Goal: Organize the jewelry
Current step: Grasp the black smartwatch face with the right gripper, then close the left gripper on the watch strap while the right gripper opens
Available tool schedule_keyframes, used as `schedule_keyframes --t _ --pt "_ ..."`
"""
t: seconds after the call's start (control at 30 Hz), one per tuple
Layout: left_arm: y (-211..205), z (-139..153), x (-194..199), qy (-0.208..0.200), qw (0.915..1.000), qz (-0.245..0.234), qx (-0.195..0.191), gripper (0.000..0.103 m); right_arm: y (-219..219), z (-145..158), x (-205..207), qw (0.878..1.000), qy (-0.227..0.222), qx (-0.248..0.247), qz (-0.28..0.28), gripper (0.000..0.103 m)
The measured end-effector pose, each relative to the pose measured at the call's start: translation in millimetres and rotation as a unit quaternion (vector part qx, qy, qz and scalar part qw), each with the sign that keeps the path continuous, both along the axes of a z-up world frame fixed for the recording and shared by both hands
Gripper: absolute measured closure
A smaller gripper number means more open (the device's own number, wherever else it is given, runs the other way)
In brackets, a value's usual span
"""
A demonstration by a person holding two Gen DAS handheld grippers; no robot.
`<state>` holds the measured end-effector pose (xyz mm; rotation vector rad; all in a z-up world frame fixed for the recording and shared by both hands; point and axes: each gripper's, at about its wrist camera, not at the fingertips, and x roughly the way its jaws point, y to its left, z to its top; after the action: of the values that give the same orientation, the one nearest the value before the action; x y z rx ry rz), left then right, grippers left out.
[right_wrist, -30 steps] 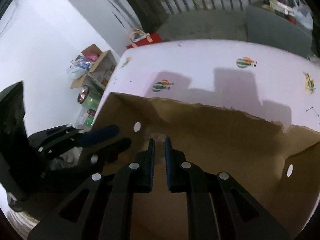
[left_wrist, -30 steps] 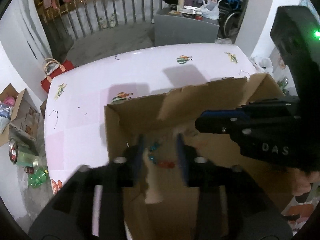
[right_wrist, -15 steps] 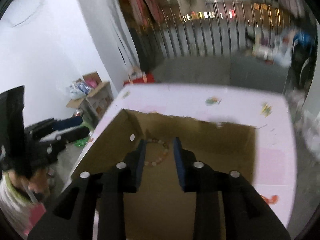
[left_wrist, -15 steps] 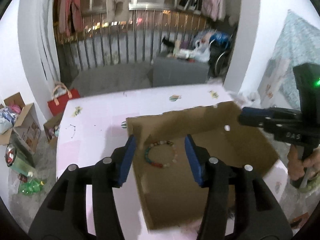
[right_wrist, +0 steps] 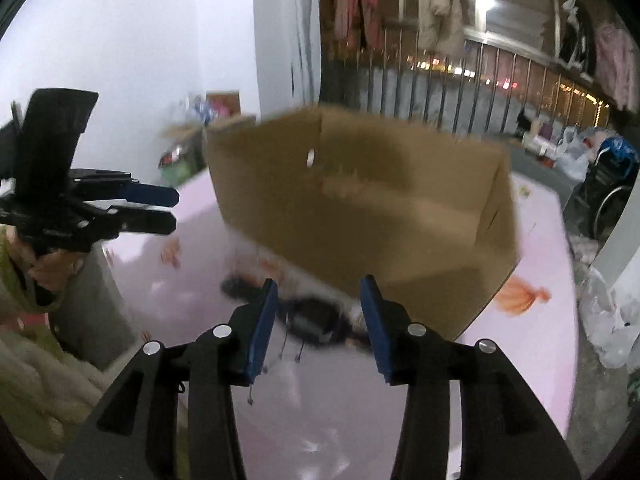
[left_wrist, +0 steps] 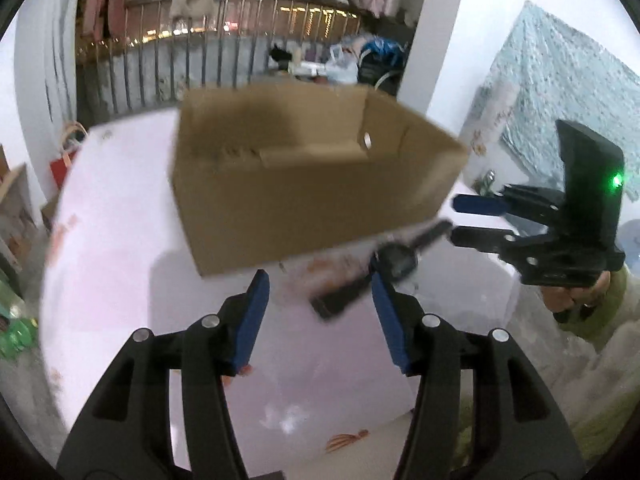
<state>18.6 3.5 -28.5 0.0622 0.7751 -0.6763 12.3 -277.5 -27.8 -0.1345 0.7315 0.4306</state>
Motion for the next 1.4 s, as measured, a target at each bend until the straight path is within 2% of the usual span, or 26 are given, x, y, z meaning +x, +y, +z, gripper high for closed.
schedule_keyframes --t 0.13,0.33,0.47,0.63,0.8,0.93,1.0,1.1,1.23,1.3,1.4 --pt "-11 -36 8 0.035 0.9994 -0.007 0.004 0.052 -5 -18 14 1.000 0.013 0.018 -0.001 0.060" --pt "-24 -65 21 0.071 0.9973 -0.013 -0.013 0.054 -3 -36 25 0.999 0.035 0.031 0.008 0.060" --pt "-25 -71 25 0.067 0.9975 -0.007 -0.020 0.057 2 -47 26 0.999 0.050 0.022 0.004 0.060" --pt "-23 -78 31 0.083 0.9950 0.001 -0.055 0.066 -1 -48 26 0.998 0.057 0.039 0.004 0.060" --pt "-22 -78 34 0.109 0.9901 0.011 -0.088 0.066 -4 -48 23 0.998 0.053 0.040 0.006 0.060" --pt "-17 -75 34 0.130 0.9801 0.008 -0.150 0.066 -4 -49 23 0.998 0.049 0.040 0.005 0.060" --pt "-20 -76 34 0.139 0.9774 0.004 -0.159 0.066 -3 -48 22 0.998 0.046 0.035 0.008 0.060" --pt "-36 -81 32 0.135 0.9818 0.013 -0.133 0.067 -2 -48 22 0.998 0.043 0.033 0.008 0.060" --pt "-38 -78 36 0.123 0.9863 0.041 -0.102 0.083 1 -47 19 0.999 0.032 0.023 0.009 0.060" --pt "-41 -77 35 0.109 0.9895 0.054 -0.078 0.095 3 -47 17 1.000 0.026 0.017 0.008 0.060" --pt "-45 -73 33 0.095 0.9924 0.058 -0.054 0.098 4 -46 14 1.000 0.017 0.011 0.003 0.060"
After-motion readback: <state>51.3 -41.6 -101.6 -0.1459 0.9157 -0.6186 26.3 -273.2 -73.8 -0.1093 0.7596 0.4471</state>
